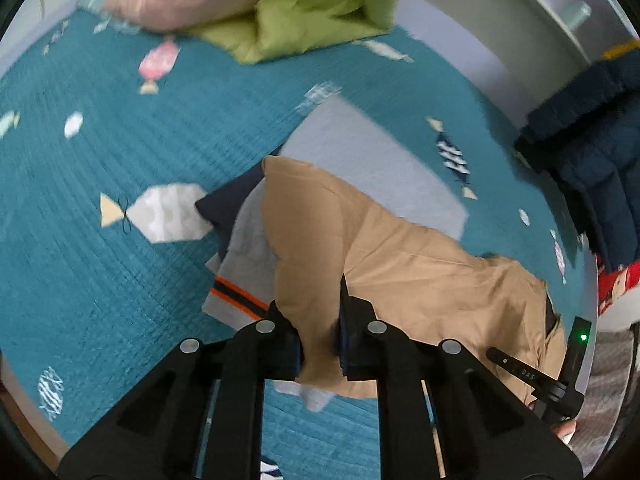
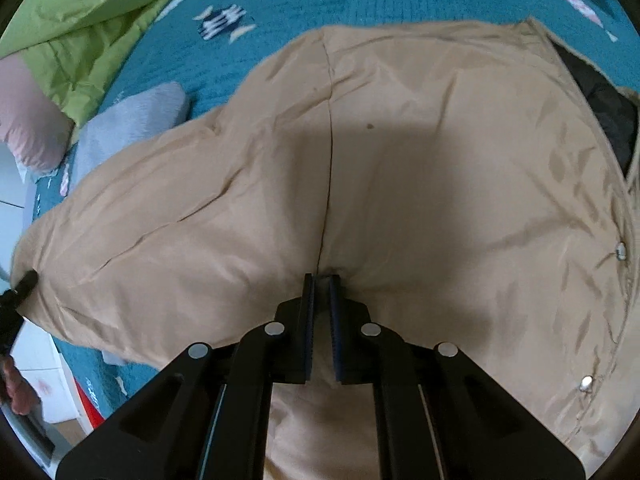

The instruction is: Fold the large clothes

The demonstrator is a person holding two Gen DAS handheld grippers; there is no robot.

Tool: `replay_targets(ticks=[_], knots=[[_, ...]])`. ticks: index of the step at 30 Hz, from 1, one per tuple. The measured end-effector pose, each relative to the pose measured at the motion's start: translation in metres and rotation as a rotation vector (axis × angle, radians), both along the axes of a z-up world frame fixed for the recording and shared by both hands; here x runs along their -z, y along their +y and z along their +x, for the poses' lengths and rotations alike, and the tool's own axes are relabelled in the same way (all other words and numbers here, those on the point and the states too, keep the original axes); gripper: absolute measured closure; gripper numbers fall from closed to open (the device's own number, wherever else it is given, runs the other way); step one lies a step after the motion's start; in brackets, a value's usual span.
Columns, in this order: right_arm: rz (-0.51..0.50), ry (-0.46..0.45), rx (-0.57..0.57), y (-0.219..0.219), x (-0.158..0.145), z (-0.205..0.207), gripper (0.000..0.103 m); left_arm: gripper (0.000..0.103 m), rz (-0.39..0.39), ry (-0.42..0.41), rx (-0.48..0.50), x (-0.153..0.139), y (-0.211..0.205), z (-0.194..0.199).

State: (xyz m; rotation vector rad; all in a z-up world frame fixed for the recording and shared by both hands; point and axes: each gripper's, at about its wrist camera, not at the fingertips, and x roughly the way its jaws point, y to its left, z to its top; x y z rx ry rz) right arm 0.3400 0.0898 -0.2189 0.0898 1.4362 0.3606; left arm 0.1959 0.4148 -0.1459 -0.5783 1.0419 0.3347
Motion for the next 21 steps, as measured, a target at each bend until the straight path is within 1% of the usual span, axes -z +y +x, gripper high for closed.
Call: replay_targets(ticks=[4, 7, 8, 10, 12, 16, 17, 19, 21], knots=[[0.032, -0.042, 0.005, -0.015, -0.02, -0.01, 0.095, 0.09, 0.091, -0.008, 0.044, -0.034, -0.04, 0.005], [0.045, -0.066, 0.033, -0.033, -0.035, -0.017, 0.095, 0.09, 0.124, -0.053, 0.11, -0.056, -0.072, 0.009], [0.044, -0.081, 0.041, -0.04, -0.04, -0.02, 0.094, 0.09, 0.148, -0.067, 0.136, -0.064, -0.089, 0.011], [0.038, -0.118, 0.067, -0.056, -0.051, -0.027, 0.094, 0.09, 0.17, -0.085, 0.181, -0.072, -0.114, 0.016], [0.045, -0.137, 0.095, -0.074, -0.059, -0.037, 0.092, 0.09, 0.167, -0.102, 0.242, -0.08, -0.144, 0.023], [0.054, -0.167, 0.186, -0.127, -0.073, -0.064, 0.092, 0.09, 0.178, -0.126, 0.354, -0.089, -0.209, 0.038], [0.048, -0.175, 0.206, -0.137, -0.075, -0.071, 0.092, 0.09, 0.171, -0.134, 0.395, -0.091, -0.229, 0.043], [0.036, -0.185, 0.263, -0.165, -0.078, -0.088, 0.092, 0.09, 0.162, -0.141, 0.453, -0.091, -0.261, 0.05], [0.037, -0.183, 0.326, -0.196, -0.08, -0.106, 0.092, 0.09, 0.154, -0.143, 0.522, -0.089, -0.302, 0.058]])
